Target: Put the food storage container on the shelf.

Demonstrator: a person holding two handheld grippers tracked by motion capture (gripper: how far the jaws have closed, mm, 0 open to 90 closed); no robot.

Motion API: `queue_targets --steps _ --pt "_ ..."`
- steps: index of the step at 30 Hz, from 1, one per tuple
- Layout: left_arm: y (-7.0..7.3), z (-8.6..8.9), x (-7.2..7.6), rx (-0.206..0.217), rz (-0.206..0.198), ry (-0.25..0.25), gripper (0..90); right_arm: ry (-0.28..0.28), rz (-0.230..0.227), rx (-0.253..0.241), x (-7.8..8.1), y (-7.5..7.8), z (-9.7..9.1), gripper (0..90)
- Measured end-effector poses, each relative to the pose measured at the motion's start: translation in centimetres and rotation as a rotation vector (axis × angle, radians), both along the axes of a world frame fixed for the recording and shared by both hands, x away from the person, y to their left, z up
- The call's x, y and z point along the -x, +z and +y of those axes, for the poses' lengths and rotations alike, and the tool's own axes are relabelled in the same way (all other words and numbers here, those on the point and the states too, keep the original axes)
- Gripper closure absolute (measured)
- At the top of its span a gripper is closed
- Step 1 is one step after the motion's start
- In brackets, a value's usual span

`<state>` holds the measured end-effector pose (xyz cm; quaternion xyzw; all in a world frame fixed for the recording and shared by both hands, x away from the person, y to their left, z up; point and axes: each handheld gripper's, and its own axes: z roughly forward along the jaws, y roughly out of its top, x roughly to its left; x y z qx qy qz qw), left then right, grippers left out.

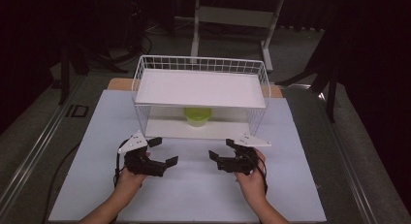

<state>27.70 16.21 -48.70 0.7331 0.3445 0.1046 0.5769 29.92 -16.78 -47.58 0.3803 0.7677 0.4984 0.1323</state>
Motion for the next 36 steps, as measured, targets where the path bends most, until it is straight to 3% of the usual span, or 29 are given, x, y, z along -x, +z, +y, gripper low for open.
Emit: queue_targets --steps 4,18,27,36 --pt "-0.1 0.3 0.4 0.005 -0.001 -0.001 1.4 0.007 0.007 -0.002 0.5 0.0 -0.7 17.4" --pt "-0.8 2.6 1.9 -0.001 0.033 0.022 1.4 0.007 -0.040 0.029 2.7 0.0 -3.1 17.4" --pt "-0.7 3.9 3.1 -0.009 0.023 0.032 1.4 0.011 -0.036 0.024 3.9 0.0 -4.5 17.4" --pt "-1.1 5.0 4.1 -0.005 0.029 0.054 1.4 0.000 -0.060 0.053 5.0 -0.1 -6.1 17.3"
